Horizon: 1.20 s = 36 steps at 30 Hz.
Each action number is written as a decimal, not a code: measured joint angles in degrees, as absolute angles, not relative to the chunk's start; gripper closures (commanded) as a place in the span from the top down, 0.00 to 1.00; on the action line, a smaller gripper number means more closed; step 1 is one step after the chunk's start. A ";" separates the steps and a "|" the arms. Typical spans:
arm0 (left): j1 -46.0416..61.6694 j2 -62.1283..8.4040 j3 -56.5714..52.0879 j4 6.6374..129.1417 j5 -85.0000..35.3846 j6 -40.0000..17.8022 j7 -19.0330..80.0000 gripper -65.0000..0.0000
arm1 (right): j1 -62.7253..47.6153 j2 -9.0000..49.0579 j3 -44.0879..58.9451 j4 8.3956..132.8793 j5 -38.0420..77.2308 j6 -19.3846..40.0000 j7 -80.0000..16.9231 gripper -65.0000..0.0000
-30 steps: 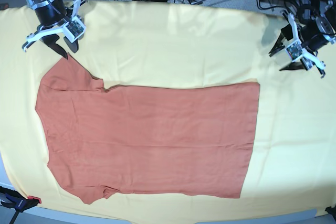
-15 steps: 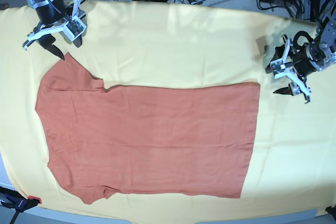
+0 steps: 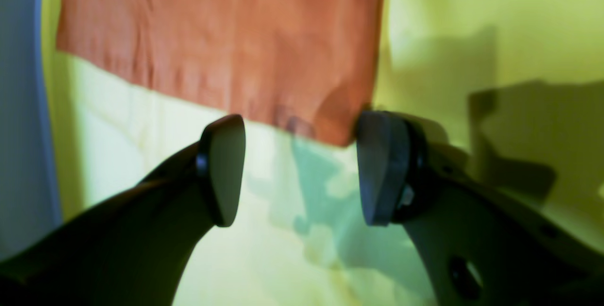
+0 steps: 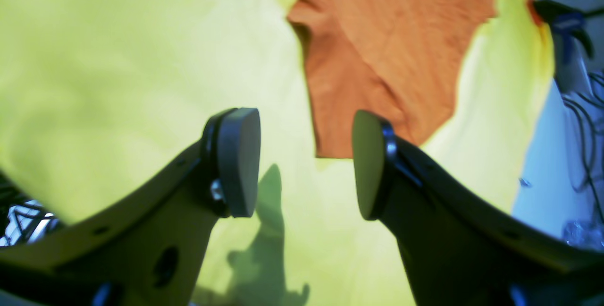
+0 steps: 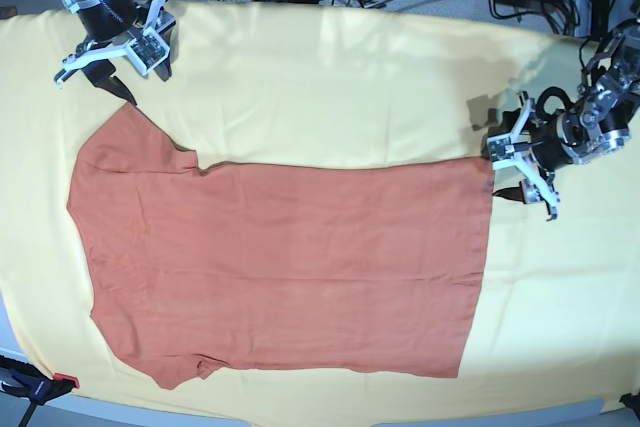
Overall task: Fold the T-shirt properly
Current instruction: 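Lower both grippers onto the shirt's collar-edge corners, then grasp the collar-edge corners and drag the shirt toward the robot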
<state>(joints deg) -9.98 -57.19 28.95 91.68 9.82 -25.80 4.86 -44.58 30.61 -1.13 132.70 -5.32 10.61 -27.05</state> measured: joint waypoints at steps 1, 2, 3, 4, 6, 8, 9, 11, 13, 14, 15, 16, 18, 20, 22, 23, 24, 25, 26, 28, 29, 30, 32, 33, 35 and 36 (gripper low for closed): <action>-10.76 -56.49 29.58 91.07 9.85 -25.58 4.58 0.58 | -44.58 30.61 -1.10 132.18 -4.75 10.61 -26.61 0.51; -11.73 -55.81 30.11 90.39 9.78 -25.69 4.47 0.58 | -44.56 30.63 -1.10 131.46 -3.64 11.22 -26.46 0.51; -12.67 -55.05 30.65 89.67 9.80 -25.71 4.49 0.58 | -44.56 30.61 -1.10 130.56 -3.49 12.58 -26.26 0.51; -13.41 -54.30 30.96 89.01 9.78 -25.52 4.47 0.58 | -44.58 30.57 -1.13 129.51 -3.03 13.23 -26.02 0.51; -14.46 -52.93 31.18 87.66 9.45 -25.30 4.43 0.56 | -43.92 30.61 -1.13 126.87 -2.92 14.22 -25.61 0.51; -15.44 -51.51 31.22 86.35 9.50 -25.08 4.45 0.51 | -42.04 30.57 -1.13 123.90 -2.96 14.48 -25.45 0.51; -15.90 -50.74 31.22 85.91 9.69 -25.06 4.51 0.48 | -40.95 30.57 -1.13 122.52 -3.03 14.52 -25.30 0.51; -16.25 -49.74 31.29 85.82 9.89 -25.19 4.86 0.41 | -38.61 30.57 -1.13 120.18 -3.03 14.48 -24.93 0.51; -16.40 -49.15 31.48 85.82 9.89 -25.54 4.86 0.33 | -36.62 30.55 -1.10 118.06 -2.98 14.44 -24.84 0.51; -16.43 -49.04 31.48 85.82 9.89 -25.52 4.86 0.32 | -35.81 30.57 -1.13 116.95 -3.05 14.48 -24.88 0.51; -16.51 -49.04 31.48 85.82 9.89 -25.50 4.91 0.32 | -34.96 30.55 -1.13 115.83 -2.90 14.55 -24.84 0.51; -16.53 -49.19 31.48 85.82 9.89 -25.50 4.89 0.32 | -34.28 30.52 -1.13 114.89 -2.74 14.44 -24.45 0.51; -16.67 -49.30 31.48 85.82 9.91 -25.54 4.91 0.32 | -32.36 30.55 -1.13 113.23 -2.33 14.48 -24.16 0.51; -16.67 -49.34 31.48 85.82 9.89 -25.69 4.91 0.32 | -30.41 30.57 -1.10 111.46 -1.48 15.81 -23.94 0.51; -16.67 -49.34 31.48 85.82 9.91 -25.71 4.89 0.32 | -28.73 30.55 -1.10 109.60 -0.75 17.06 -23.83 0.51; -16.67 -49.34 31.48 85.82 9.91 -25.74 4.91 0.32 | -27.97 30.55 -1.10 108.71 -0.71 17.52 -23.22 0.51; -16.67 -49.32 31.48 85.82 9.91 -25.76 4.91 0.32 | -27.24 30.55 -1.13 107.92 -0.51 17.74 -23.14 0.51; -16.67 -49.32 31.48 85.82 9.87 -25.76 4.91 0.32 | -26.50 30.48 -1.13 107.13 -0.32 17.96 -23.07 0.51; -16.67 -49.34 31.48 85.82 9.06 -25.76 4.91 0.32 | -25.65 30.41 -1.13 106.37 -0.30 18.04 -23.07 0.51; -16.67 -49.32 31.48 85.82 8.84 -25.76 4.93 0.31 | -24.62 30.41 -1.13 105.14 -0.32 18.04 -23.07 0.46; -16.67 -49.32 31.48 85.82 8.84 -25.76 4.91 0.23 | -24.29 30.44 -1.13 104.75 -0.30 18.04 -23.09 0.38; -16.67 -49.32 31.48 85.82 8.95 -25.78 5.02 0.10 | -24.23 30.44 -1.13 104.60 -0.34 18.06 -23.22 0.27; -16.67 -49.32 31.48 85.82 8.84 -25.76 5.54 0.00 | -24.27 30.44 -1.13 104.55 -0.36 18.09 -24.23 0.01; -16.67 -49.34 31.48 85.82 8.84 -25.76 5.56 0.00 | -24.27 30.46 -1.13 104.55 -0.38 18.04 -24.51 0.00; -16.73 -49.34 31.48 85.82 8.84 -25.74 6.22 0.00 | -24.27 30.48 -1.13 104.55 -0.38 17.50 -24.88 0.00; -16.95 -49.39 31.48 85.82 8.84 -25.74 6.24 0.00 | -24.27 30.63 -1.13 104.57 -0.38 17.02 -24.93 0.00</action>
<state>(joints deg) -16.95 -49.39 31.48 85.82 8.84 -25.74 6.24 -24.27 30.63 -1.13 104.57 -0.38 17.02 -24.93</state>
